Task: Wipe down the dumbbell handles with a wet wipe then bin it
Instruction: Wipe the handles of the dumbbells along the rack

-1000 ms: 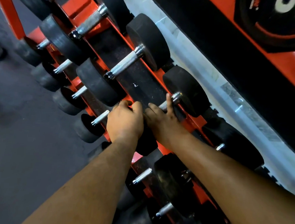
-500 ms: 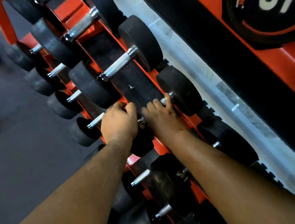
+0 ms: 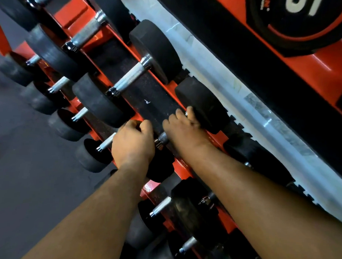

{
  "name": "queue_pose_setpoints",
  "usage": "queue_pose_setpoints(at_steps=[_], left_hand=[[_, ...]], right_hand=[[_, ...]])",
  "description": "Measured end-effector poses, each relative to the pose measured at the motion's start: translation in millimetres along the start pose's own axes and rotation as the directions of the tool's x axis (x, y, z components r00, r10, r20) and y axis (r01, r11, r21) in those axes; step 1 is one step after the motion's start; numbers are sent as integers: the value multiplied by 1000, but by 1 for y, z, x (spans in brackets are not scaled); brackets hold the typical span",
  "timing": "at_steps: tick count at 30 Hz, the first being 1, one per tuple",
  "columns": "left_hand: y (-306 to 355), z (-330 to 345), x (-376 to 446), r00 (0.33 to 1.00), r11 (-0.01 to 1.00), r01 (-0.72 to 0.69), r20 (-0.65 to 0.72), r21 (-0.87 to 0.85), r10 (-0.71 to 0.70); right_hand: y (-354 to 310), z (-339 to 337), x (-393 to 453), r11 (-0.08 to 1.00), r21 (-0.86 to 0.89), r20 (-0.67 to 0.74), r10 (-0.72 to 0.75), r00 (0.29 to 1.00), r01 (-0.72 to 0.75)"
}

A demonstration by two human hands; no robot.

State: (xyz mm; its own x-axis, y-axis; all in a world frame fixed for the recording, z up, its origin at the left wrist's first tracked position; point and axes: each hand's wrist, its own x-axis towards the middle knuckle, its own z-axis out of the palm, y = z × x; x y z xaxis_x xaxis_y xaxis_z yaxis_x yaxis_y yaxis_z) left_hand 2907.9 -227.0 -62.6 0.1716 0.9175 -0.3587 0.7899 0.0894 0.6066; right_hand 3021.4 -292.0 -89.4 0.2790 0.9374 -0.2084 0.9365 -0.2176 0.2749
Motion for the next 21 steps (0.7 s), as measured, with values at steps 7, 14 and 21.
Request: queue_pose_setpoints(at_steps=[7, 14, 21], left_hand=[[-4, 1, 2, 1000, 1000, -11, -21, 16, 12], [-3, 3, 2, 999, 999, -28, -30, 14, 29], [-4, 3, 3, 998, 999, -41, -39, 24, 42]], right_hand=[[7, 15, -55, 987, 107, -66, 126, 990, -118], [-3, -7, -21, 972, 129, 32, 192, 981, -194], [3, 8, -77, 829, 494, 90, 252, 963, -263]])
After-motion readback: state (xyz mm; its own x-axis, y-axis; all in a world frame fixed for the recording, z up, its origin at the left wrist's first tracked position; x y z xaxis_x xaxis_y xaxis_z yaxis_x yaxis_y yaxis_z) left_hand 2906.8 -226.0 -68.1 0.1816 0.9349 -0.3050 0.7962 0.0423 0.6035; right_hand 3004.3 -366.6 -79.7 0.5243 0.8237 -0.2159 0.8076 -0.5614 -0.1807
